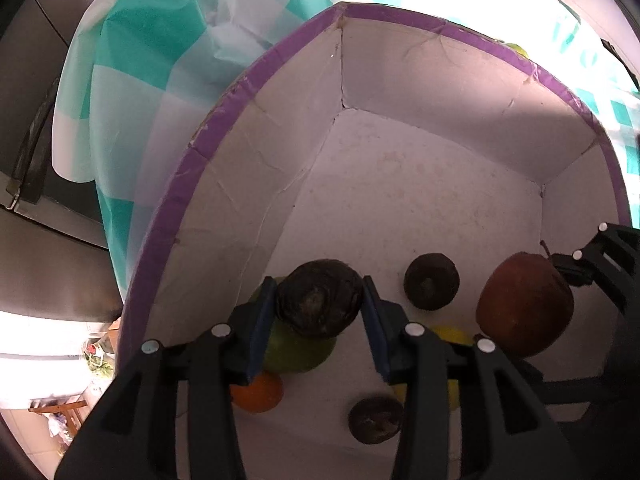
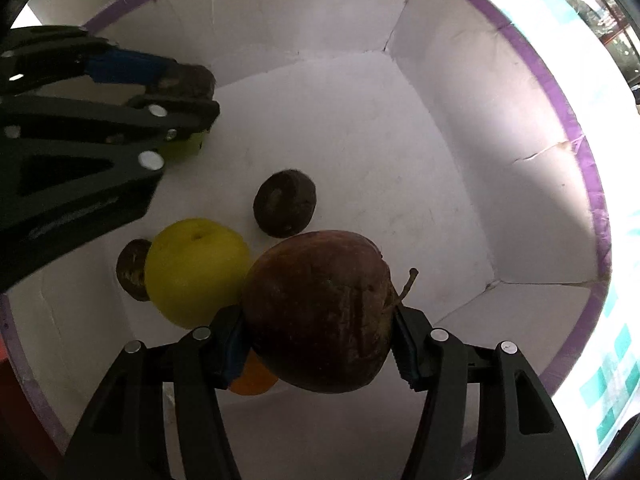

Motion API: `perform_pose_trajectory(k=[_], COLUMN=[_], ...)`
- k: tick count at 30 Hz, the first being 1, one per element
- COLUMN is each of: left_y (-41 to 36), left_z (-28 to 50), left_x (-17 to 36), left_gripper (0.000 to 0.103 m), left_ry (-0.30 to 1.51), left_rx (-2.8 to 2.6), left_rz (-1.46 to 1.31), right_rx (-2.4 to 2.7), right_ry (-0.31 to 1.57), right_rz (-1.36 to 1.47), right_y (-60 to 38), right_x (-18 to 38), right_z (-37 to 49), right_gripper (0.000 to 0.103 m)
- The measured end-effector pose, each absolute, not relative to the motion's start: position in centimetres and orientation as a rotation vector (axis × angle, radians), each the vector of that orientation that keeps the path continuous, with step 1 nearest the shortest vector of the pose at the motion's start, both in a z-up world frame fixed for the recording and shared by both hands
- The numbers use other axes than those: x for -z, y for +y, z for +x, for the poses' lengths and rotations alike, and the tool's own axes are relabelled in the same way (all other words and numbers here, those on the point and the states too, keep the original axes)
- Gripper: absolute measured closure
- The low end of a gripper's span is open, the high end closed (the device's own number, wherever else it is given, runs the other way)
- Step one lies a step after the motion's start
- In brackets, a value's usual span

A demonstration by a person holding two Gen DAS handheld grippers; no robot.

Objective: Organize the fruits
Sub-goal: 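Open the left tool to drop the dark fruit while the right tool drops the apple, then reach to the green fruit on the cloth and grasp it with the right tool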

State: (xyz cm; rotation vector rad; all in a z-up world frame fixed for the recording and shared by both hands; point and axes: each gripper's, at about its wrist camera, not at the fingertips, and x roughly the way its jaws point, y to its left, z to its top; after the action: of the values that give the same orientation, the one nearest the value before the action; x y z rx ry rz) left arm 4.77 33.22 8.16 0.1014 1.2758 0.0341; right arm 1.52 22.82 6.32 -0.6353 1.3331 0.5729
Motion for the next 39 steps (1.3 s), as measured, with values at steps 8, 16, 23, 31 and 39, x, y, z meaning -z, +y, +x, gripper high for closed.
perform_pose_trajectory(k=[8,16,23,31,39], left_y=[32.8,31.9,31.7,31.2,30.9], left_z=[3.8,2.9,1.9,1.1,1.2], left_x=[-8.7,-10.9,-11.6,-12.0,-11.7], left_gripper=[0.024,0.004,0.002,0.002,0.002], left_ry=[1.222,1.076,1.011,1.015,1.049], left_rx=[-0.018,-0.076,-0.193,-0.288,-0.425], left_rz=[0.121,0.181,0.245,0.208,0.197], right_rx=[-0.529,-0.552,-0.625,-0.753,-0.902], right_ry=[1.375,1.213,1.103,0.984,0.832], right_rz=[-0.552,-0.475,-0.431,-0.529,-0.327], right_y=[21.5,20.9,19.8,18.3,13.2], right_x=[-6.5,-9.7,-11.1,-10.8,-15.3], right_z=[1.8,2.2,0.4,-2.8,-3.0], right_gripper=[0.045,0.022,0.018,0.016,0.017])
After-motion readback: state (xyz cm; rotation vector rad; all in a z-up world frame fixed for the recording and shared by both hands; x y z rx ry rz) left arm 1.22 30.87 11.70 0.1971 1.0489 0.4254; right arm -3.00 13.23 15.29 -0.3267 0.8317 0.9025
